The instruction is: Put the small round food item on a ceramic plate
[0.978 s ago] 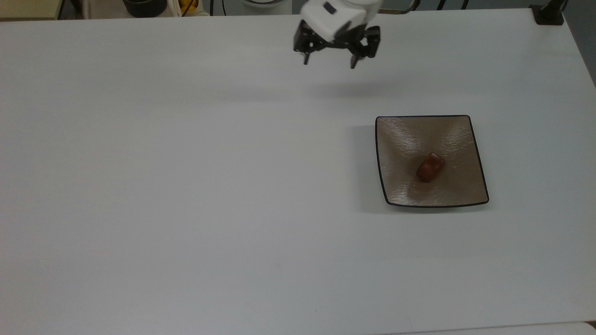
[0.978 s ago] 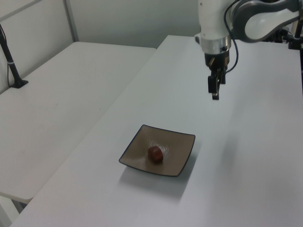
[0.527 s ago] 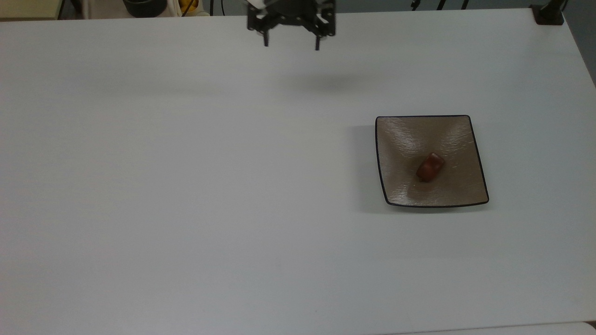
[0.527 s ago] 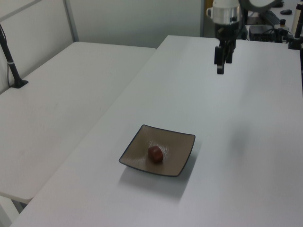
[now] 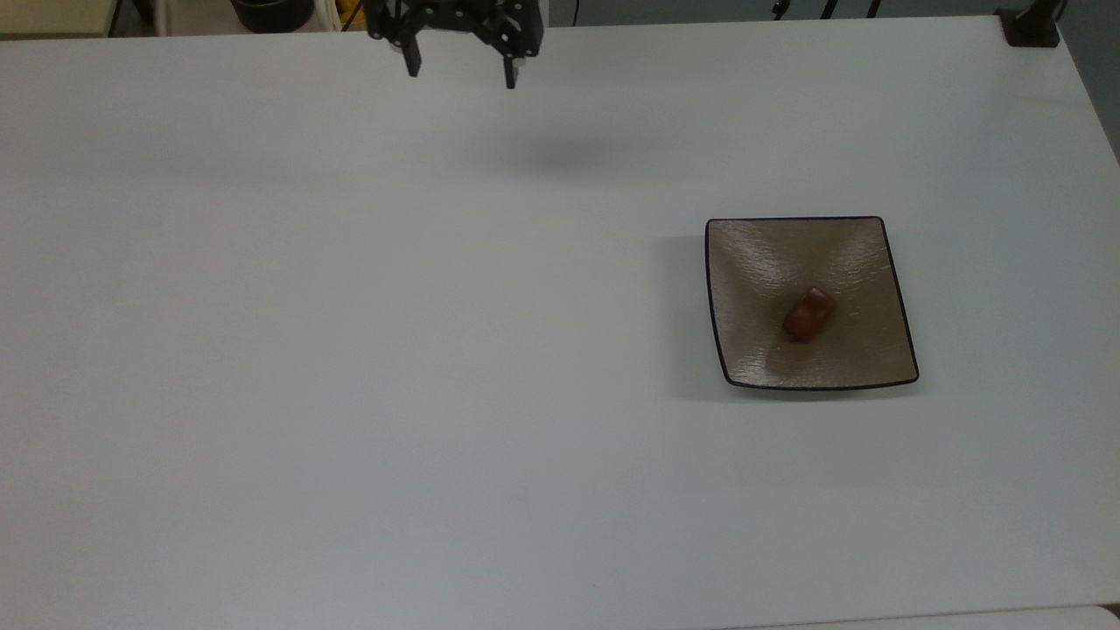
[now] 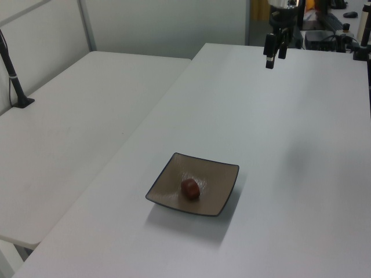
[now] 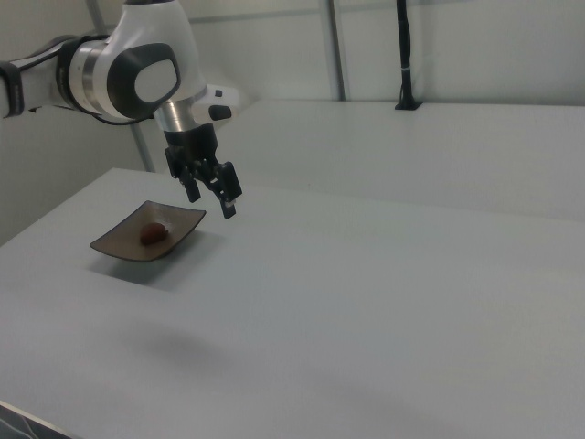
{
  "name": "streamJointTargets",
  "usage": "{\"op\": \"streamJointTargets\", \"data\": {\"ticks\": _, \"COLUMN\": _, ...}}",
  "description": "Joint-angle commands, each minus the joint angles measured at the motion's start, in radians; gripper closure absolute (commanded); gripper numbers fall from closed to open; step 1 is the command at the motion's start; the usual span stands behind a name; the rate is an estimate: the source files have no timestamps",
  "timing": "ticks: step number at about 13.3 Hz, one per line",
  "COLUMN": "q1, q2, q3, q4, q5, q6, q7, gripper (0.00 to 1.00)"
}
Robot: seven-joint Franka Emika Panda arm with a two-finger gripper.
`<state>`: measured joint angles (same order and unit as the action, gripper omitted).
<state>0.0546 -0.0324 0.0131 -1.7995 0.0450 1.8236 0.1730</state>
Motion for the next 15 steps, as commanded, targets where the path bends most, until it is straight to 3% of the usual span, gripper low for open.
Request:
{"op": "streamJointTargets", "data": {"ticks": 1, "q1": -0.070, "q2": -0.026, "q3": 0.053, "q4": -0.038, "q5": -0.011, "q6": 0.034, "q7": -0.047, "gripper": 0.00}}
{"op": "streamJointTargets", "data": {"ticks": 6, "q1": -0.067, "q2": -0.018, "q3": 0.061, "q4": -0.037, "q5": -0.106, "q6": 0.025, "q7": -0.050, "gripper": 0.00}}
{"op": "streamJointTargets", "data": {"ticks": 15, "q1": -0.064, "q2": -0.020, "q3": 0.065, "q4": -0.043, "q5": -0.086, "q6": 0.022, "q7": -0.047, "gripper": 0.00}}
